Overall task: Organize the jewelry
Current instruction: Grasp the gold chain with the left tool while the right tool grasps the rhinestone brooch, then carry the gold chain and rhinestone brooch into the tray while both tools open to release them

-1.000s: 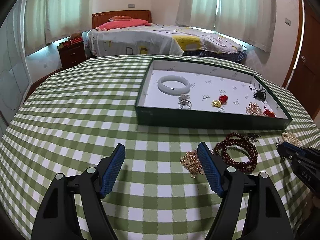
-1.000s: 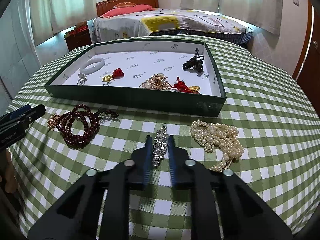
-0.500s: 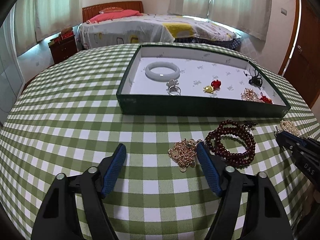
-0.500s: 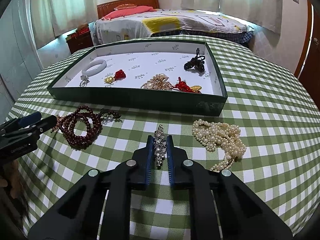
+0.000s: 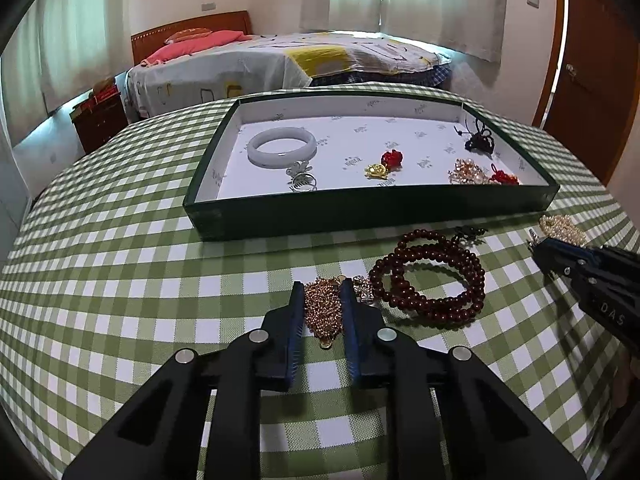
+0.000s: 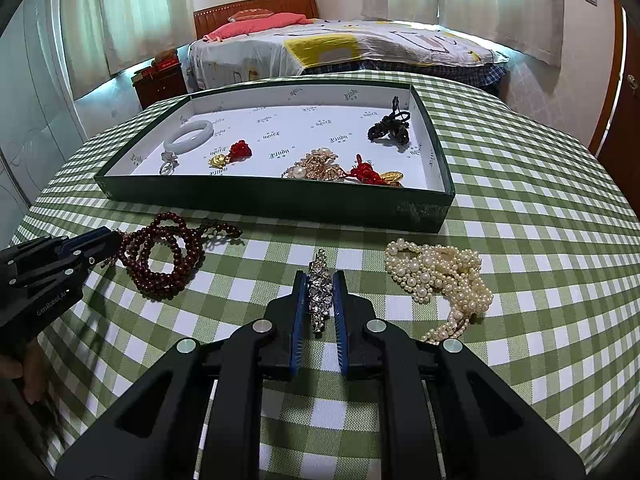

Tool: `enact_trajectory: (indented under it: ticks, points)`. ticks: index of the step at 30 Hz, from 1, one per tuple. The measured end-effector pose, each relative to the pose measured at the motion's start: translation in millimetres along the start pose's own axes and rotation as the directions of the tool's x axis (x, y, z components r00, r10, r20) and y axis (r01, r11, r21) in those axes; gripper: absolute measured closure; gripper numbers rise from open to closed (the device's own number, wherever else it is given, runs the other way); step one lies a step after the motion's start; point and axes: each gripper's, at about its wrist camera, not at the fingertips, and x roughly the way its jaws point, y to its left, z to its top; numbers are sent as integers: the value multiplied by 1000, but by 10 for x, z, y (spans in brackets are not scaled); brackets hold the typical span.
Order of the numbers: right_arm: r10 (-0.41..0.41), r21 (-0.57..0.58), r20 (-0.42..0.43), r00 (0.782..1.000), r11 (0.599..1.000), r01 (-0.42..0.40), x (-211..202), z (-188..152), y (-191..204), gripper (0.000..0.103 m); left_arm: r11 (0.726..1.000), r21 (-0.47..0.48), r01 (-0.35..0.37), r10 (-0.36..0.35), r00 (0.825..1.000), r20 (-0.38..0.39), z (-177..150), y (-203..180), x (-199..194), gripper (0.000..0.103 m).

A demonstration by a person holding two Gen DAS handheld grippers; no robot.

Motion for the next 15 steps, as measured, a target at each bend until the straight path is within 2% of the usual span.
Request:
enact_trajectory:
  ticks: [7, 15]
  points:
    - [6, 9, 5, 1000, 1000, -6, -8, -4, -11, 90, 1000, -30, 6, -6, 1000, 7, -3, 50, -48, 88]
    - [12, 12, 22, 1000, 1000, -12, -61, 4, 8, 90, 999, -43, 2, 0, 998, 56, 51, 89, -239, 88]
